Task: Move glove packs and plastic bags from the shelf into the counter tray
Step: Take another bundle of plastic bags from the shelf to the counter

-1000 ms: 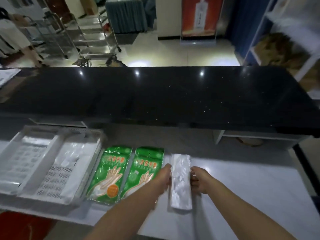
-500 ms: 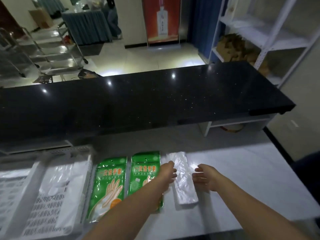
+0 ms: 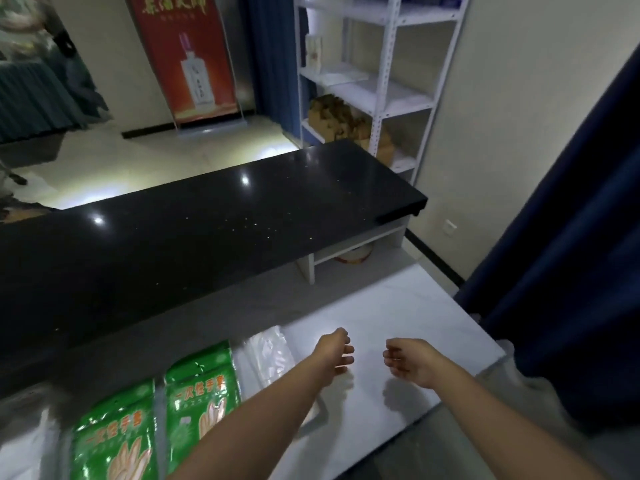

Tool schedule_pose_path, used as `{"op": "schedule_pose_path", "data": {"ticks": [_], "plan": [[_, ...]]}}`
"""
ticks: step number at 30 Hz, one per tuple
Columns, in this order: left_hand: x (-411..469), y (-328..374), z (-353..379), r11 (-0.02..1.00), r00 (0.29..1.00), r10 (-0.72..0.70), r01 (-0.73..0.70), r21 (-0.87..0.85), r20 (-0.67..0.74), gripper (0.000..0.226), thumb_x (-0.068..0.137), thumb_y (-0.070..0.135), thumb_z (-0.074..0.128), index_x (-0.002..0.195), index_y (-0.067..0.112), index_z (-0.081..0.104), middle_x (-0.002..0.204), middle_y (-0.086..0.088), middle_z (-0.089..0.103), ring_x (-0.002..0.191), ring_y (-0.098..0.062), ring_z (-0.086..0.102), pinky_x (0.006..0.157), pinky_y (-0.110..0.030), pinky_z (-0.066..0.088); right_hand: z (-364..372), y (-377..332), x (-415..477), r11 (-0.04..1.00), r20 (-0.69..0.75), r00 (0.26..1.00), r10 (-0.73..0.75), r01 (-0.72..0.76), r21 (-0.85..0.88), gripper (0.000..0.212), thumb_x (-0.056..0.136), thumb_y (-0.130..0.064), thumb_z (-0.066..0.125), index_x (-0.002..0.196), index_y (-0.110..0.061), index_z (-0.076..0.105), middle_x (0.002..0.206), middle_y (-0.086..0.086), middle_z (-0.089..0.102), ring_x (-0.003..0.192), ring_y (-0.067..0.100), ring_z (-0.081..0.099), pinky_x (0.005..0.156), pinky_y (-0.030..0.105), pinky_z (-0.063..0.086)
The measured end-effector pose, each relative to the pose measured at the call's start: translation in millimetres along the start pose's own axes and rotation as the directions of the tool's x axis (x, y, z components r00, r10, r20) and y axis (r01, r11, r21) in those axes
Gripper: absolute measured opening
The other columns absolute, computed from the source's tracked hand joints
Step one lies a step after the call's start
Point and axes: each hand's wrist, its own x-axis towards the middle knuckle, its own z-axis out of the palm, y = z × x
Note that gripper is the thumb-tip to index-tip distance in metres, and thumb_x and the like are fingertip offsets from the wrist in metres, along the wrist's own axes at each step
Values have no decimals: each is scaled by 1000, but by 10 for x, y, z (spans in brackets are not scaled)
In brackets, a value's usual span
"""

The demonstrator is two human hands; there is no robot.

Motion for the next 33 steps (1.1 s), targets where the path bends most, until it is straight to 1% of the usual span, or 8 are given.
{"op": "schedule_pose_path", "data": {"ticks": [4,10,12,15,18,20,27,33], "plan": [[99,128,590,998,999,-11,9,58,33,24,92,33,46,99,15,62,96,-2,66,84,-22,64,78,-33,46,-639,-29,49,1000,-72,997,-21,21,0,8,91,-12,60,87,-5,63,68,9,63,57,19,57,54,27,44],[246,331,1857,991,996,87,-87,101,3,17,98,14,45,102,9,61,92,-7,76,76,-20,70,71,-29,44,-1822,-196,171,998,-102,993,-56,57,5,16,92,-14,59,84,-4,68,71,11,69,58,19,59,56,27,49],[268,430,2346,991,994,106,-106,85,-1,17,100,11,42,96,10,58,88,-9,73,72,-21,67,66,-28,42,-2306,-287,210,998,-110,991,-69,70,3,16,93,-12,60,88,0,69,74,13,72,65,22,64,62,31,52],[280,585,3076,989,992,118,-121,83,32,24,98,3,38,80,16,48,79,-9,57,67,-21,53,56,-27,34,-3030,-450,233,994,-137,986,-95,103,49,15,96,-9,56,95,1,67,83,16,73,75,24,67,64,33,53],[411,742,3694,988,992,128,-129,82,24,18,102,11,41,99,8,59,94,-11,72,83,-25,72,68,-29,50,-3668,-657,250,987,-135,985,-106,121,109,14,98,-6,53,97,2,65,91,18,71,80,25,66,68,32,52],[525,821,4005,990,994,107,-109,91,31,23,103,16,41,111,7,60,99,-10,76,90,-23,74,73,-32,55,-4017,-780,309,984,-149,983,-106,125,128,16,99,-6,52,103,2,65,93,19,71,81,25,67,71,33,53],[876,1140,4710,982,995,58,-71,175,78,24,97,23,49,109,9,65,104,-6,74,96,-24,71,80,-35,53,-4697,-1198,669,956,-114,989,-99,126,263,22,98,-5,51,115,6,60,97,22,71,87,28,70,71,34,57],[1500,1544,5124,983,997,22,-36,181,76,22,95,23,51,107,11,64,106,-5,71,95,-23,69,81,-34,49,-4970,-1640,1140,964,-98,992,-77,99,245,27,100,-7,46,122,4,58,103,20,71,97,30,68,83,38,55]]}}
